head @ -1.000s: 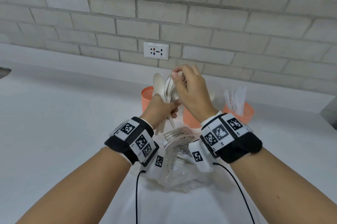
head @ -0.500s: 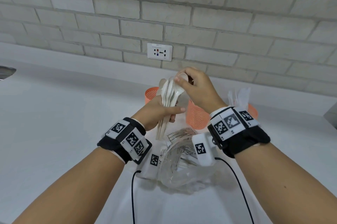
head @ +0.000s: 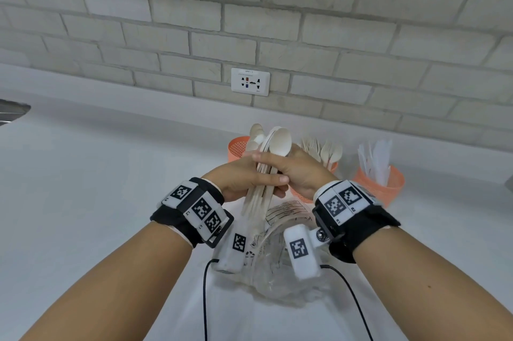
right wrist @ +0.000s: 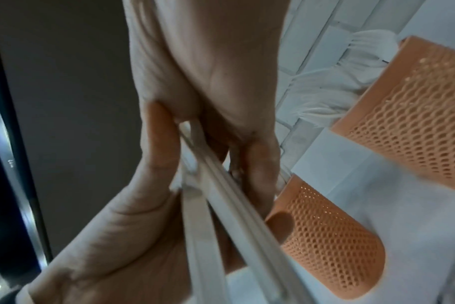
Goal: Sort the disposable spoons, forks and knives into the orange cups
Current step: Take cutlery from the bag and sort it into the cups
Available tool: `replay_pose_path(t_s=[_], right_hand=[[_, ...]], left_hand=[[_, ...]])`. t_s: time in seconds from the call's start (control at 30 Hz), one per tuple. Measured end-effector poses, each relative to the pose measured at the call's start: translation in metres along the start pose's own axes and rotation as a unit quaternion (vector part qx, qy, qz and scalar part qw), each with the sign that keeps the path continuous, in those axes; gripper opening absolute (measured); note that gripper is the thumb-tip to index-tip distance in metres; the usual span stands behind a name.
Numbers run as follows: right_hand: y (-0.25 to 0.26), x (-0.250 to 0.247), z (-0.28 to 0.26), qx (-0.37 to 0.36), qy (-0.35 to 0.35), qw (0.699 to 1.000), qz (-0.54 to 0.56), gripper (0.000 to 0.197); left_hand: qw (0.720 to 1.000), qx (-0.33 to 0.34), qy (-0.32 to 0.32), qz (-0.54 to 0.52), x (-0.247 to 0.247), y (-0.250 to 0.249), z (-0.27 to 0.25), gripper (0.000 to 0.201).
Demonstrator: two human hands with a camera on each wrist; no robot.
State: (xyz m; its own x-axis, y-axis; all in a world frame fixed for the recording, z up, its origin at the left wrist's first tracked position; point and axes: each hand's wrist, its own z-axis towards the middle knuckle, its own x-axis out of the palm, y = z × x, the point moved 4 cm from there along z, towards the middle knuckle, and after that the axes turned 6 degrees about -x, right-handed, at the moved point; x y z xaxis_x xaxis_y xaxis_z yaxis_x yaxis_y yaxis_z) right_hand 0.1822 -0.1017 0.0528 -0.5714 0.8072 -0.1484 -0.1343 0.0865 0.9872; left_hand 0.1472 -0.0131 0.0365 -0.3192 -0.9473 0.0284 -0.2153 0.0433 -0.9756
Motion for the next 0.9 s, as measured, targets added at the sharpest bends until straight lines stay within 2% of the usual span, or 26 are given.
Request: replay_pose_path(t_s=[0.1, 0.2, 0.27, 0.33, 0.43, 0.57, 0.67, 0.77, 0.9], right_hand=[[0.012, -0.011, 0.011, -0.043, -0.087, 0.995, 0.038, 0.027], [0.031, -0.03, 0.026, -0.118, -0.19, 0.971, 0.082, 0.011], [0.043, -0.037, 0.039, -0.164, -0.235, 0.95, 0.128, 0.013], [0.049, -0.036, 0.054, -0.195, -0.256, 0.928, 0.188, 0.019], [0.047, -0.021, 0.074, -0.212, -0.26, 0.921, 0.2, 0.024], [0.022, -0.004, 0.09, -0.173, -0.249, 0.945, 0.126, 0.031], [0.006, -0.001, 0.097, -0.153, -0.239, 0.958, 0.037, 0.051], [0.001, 0.001, 0.101, -0.173, -0.225, 0.958, -0.028, 0.065], [0.006, 0.006, 0.102, -0.221, -0.202, 0.954, -0.035, 0.056]], left_hand=[[0.999, -0.006, -0.052, 0.002, -0.019, 0.002, 0.0, 0.025], [0.983, 0.029, -0.183, -0.003, -0.059, 0.003, -0.004, 0.055], [0.958, 0.042, -0.282, 0.03, -0.082, 0.007, -0.006, 0.078], [0.938, 0.022, -0.335, 0.082, -0.095, 0.014, 0.0, 0.094], [0.931, -0.001, -0.334, 0.149, -0.098, 0.025, 0.021, 0.114], [0.924, 0.002, -0.33, 0.192, -0.096, 0.03, 0.045, 0.133], [0.92, 0.016, -0.328, 0.213, -0.095, 0.03, 0.054, 0.13], [0.914, 0.041, -0.332, 0.231, -0.095, 0.029, 0.057, 0.125], [0.919, 0.058, -0.323, 0.219, -0.093, 0.033, 0.06, 0.127]])
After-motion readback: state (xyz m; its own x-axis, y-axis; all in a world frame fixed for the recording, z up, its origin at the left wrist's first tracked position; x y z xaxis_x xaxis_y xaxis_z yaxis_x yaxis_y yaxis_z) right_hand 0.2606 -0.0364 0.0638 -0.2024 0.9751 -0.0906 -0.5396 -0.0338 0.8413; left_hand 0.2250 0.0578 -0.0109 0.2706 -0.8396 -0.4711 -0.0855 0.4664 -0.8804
